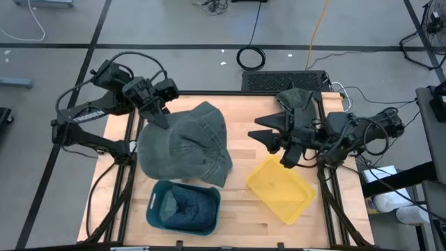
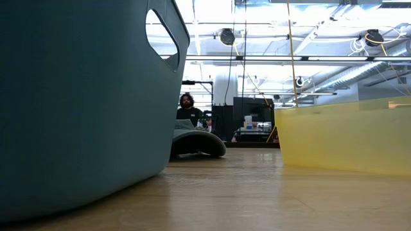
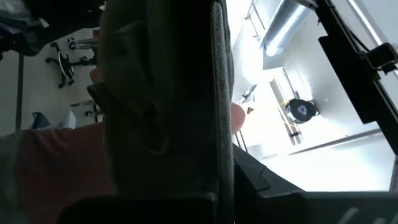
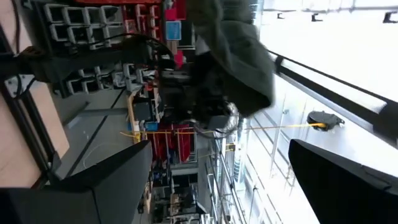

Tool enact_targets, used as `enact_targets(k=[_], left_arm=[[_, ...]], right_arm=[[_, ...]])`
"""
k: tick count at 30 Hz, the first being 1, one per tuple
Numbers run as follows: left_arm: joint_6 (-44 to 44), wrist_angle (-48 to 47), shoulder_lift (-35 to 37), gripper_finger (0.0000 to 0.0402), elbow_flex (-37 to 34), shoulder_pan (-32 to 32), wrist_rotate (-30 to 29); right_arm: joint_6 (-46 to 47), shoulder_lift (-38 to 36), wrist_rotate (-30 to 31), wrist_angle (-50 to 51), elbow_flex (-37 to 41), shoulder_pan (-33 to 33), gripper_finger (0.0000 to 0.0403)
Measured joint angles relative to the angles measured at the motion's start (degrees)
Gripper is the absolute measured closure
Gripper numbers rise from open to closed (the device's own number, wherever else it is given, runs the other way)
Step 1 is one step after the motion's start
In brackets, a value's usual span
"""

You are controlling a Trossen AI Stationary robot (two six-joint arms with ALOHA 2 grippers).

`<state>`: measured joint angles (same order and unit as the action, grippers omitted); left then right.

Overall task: Pick & Place hat
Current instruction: Put the middle black cap into the yellow bin

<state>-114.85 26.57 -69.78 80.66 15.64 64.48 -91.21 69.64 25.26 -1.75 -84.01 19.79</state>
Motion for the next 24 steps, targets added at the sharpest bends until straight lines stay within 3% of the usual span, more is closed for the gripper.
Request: enact_targets(k=[9, 17, 24], left_arm=[[-1.22, -0.23, -7.91, 0.0393, 6.83, 0.04, 3.15], [-1.20, 0.67, -13.28, 0.0393, 10.01, 1.43, 3.58], [-1.39, 0.69, -16.22, 0.0393, 11.87, 1.96, 4.27]], right_arm=[[-3.38, 2.27, -1.66, -0.78, 0.00, 0.42, 0.0035], [-5.78, 2.30, -1.60, -3.25, 0.00, 4.58, 0.0036], [-7.25, 2.30, -1.48, -3.66, 0.00, 7.32, 0.0078]])
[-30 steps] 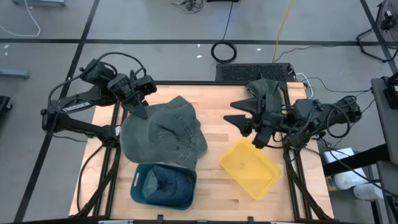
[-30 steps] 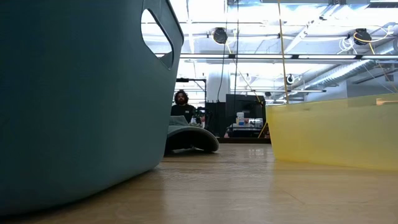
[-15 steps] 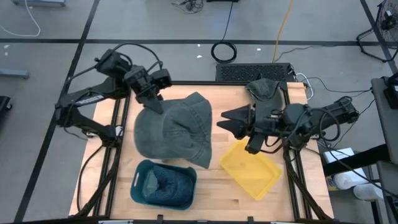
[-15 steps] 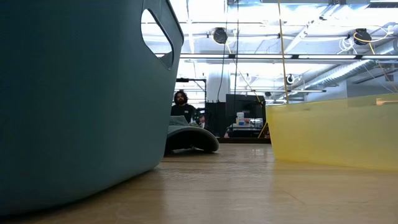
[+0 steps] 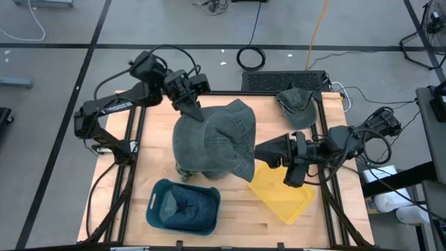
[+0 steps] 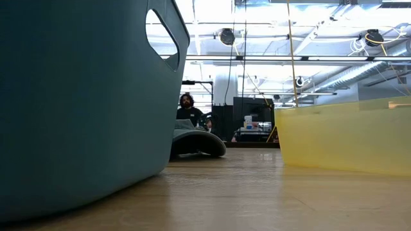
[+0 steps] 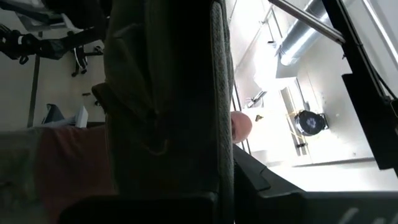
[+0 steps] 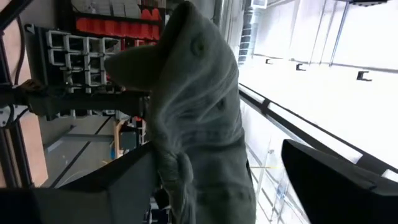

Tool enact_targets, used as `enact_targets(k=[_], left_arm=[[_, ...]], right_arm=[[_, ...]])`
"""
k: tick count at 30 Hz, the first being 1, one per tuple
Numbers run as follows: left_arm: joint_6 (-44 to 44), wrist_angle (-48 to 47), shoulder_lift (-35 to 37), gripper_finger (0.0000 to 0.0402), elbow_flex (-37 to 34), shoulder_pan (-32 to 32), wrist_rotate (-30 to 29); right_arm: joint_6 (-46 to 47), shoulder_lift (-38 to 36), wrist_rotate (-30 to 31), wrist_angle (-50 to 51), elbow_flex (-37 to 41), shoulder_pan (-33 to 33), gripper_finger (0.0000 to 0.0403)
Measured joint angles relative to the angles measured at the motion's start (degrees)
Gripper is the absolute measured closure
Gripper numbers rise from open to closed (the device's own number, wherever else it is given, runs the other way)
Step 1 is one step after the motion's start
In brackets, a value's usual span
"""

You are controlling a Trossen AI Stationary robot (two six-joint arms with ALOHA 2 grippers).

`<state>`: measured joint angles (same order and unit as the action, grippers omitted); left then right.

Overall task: Pick & Place hat
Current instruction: Put the middle black cap into the yellow bin

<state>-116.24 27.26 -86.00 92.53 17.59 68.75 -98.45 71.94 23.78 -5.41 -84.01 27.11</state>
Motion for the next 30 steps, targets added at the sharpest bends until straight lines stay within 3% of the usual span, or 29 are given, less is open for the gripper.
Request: enact_targets(k=[6, 16, 22, 30], left_arm=[[-0.51, 0.02, -0.55, 0.0393, 0.07, -0.43, -0.04], [-0.45, 0.02, -0.52, 0.0393, 0.07, -0.21, -0.02], [-0.42, 0.01, -0.52, 0.0392, 0.05, 0.19, 0.09], [-0.09, -0.01, -0.52, 0.0361, 0.04, 4.22, 0.06]], right_arm=[[-0.26, 0.00, 0.06, 0.10, 0.00, 0.07, 0.0167], [-1.50, 0.00, 0.79, 0.06, 0.00, 0.30, 0.0385], [-1.88, -0.07, 8.26, -0.68, 0.00, 1.95, 0.0399], [-3.66, -0.22, 14.49, -1.67, 0.00, 4.96, 0.0402]])
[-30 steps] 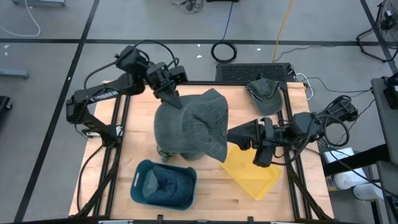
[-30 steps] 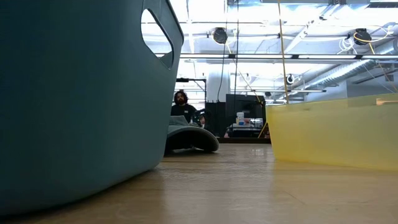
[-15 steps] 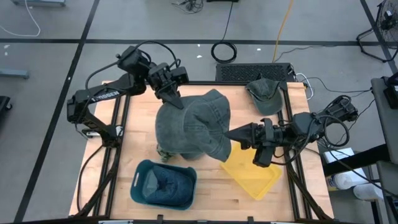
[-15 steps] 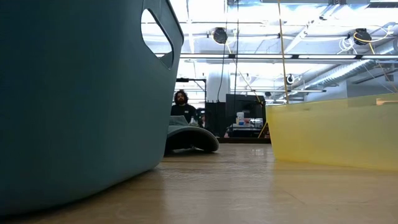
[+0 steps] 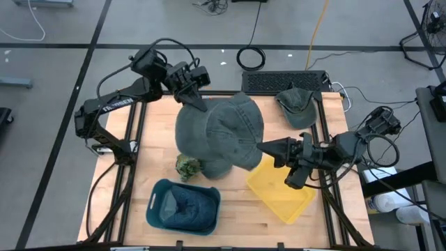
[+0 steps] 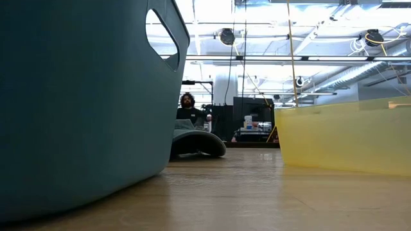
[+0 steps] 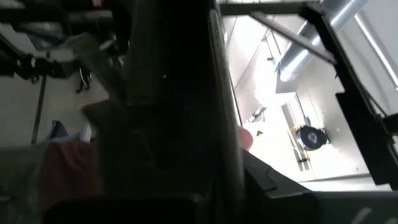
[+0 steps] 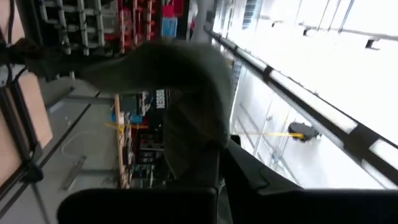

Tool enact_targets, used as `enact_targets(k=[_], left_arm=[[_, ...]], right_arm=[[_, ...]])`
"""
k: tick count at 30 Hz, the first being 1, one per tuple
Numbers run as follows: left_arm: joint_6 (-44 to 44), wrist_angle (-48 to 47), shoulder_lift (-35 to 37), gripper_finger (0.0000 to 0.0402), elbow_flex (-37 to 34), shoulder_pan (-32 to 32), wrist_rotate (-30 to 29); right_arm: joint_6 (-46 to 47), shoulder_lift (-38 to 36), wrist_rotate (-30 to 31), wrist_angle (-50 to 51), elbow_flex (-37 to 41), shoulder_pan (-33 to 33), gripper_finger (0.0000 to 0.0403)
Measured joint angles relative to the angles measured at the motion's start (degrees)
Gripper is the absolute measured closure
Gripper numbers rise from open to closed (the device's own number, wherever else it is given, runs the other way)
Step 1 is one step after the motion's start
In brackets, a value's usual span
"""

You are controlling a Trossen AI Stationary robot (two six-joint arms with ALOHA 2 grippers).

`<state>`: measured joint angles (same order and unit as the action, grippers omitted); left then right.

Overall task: Pick & Place hat
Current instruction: Put the middle black cap into the yellow bin

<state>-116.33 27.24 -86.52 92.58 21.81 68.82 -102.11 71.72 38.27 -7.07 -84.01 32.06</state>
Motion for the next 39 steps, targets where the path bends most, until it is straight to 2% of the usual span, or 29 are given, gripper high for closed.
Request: enact_targets(k=[5, 11, 18, 27, 32, 39], left_arm=[[0.65, -0.02, 0.29, 0.0340, 0.00, 3.36, -0.14], [0.54, -0.52, 0.39, 0.0321, 0.00, 6.42, 3.05], [1.77, -0.48, 0.39, 0.0335, 0.00, 8.41, 3.17], [3.27, -0.44, 0.39, 0.0360, 0.00, 8.94, 4.70], [3.86, -0.44, 0.39, 0.0366, 0.00, 8.93, 4.34], [5.19, -0.46, 0.39, 0.0366, 0.00, 8.93, 0.75]], right_arm=[[-0.60, -1.27, 5.07, -0.11, 0.00, 1.83, 0.0402], [-1.72, -3.39, 6.79, -3.14, 0.00, 3.68, 0.0402], [-4.96, -5.48, 6.57, -9.53, 0.00, 5.00, 0.0403], [-6.37, -8.17, 7.07, -9.49, 0.00, 5.00, 0.0403], [-4.26, -8.07, 10.32, -5.43, -0.02, 4.97, 0.0403], [1.32, -8.09, 16.98, 3.90, 0.00, 5.83, 0.0403]])
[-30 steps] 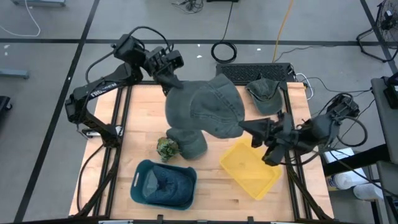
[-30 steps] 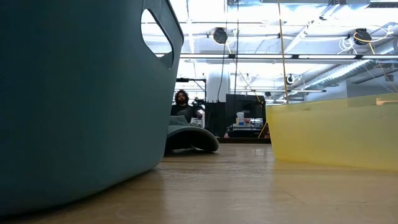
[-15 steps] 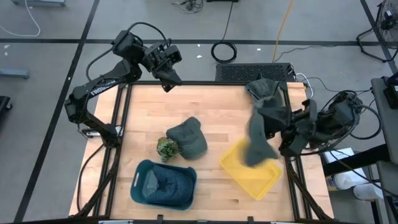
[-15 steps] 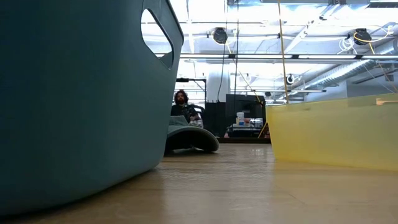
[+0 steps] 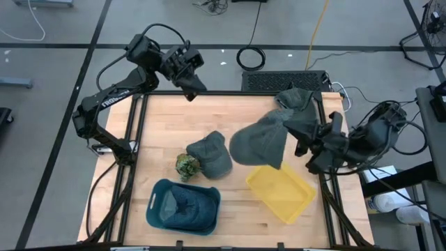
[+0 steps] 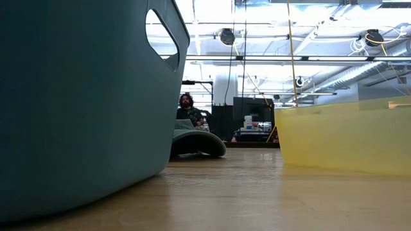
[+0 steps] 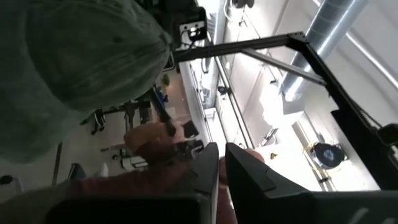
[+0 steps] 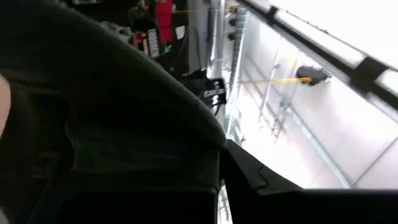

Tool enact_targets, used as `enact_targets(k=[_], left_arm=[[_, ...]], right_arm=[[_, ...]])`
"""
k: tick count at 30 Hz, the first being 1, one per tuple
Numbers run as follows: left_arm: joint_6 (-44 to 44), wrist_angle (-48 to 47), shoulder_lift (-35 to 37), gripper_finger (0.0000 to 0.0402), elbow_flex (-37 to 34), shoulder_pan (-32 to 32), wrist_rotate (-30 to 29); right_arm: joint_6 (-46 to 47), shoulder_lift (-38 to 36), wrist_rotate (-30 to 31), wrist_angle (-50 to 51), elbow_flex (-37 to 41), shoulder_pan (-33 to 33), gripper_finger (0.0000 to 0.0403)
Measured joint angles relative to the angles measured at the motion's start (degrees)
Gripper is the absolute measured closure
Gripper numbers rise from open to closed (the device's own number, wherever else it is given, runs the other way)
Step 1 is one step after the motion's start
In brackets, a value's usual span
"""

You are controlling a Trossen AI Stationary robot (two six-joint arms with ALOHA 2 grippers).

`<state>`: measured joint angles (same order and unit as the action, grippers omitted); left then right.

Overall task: Pick & Place hat
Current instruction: Put the middle black cap into the yellow bin

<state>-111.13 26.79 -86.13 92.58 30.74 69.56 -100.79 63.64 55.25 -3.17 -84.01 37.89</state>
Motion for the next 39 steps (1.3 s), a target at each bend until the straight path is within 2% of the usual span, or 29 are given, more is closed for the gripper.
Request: enact_targets(k=[5, 12, 17, 21, 26, 33, 39], left_arm=[[-0.34, 0.00, 0.00, 0.0366, 0.00, 0.00, -2.07], [-1.53, 0.00, 0.00, 0.0366, -0.02, 0.00, -2.10], [-1.60, 0.02, 0.00, 0.0366, -0.02, 0.00, -1.62], [-1.78, 0.02, 0.00, 0.0366, -0.02, 0.00, -1.60], [-2.01, 0.02, 0.00, 0.0366, -0.02, 0.00, -0.55], [-1.88, 0.02, 0.00, 0.0366, -0.04, -0.02, -0.53], [-2.03, 0.02, 0.00, 0.0366, -0.04, -0.02, -0.50]], right_arm=[[5.22, 0.00, 3.07, 2.24, 0.00, 1.40, 0.0403], [16.05, -0.10, 3.45, 7.50, 0.00, 3.36, 0.0403], [29.93, -0.21, 9.31, 23.22, 0.00, 3.86, 0.0403], [46.76, -0.02, 15.46, 39.38, 0.02, 4.57, 0.0403], [62.90, 0.46, 16.90, 47.52, 0.09, 6.25, 0.0403], [70.92, 0.59, 19.98, 49.35, 5.34, 8.28, 0.0403], [77.15, 0.59, 19.95, 49.34, 9.56, 9.68, 0.0403]])
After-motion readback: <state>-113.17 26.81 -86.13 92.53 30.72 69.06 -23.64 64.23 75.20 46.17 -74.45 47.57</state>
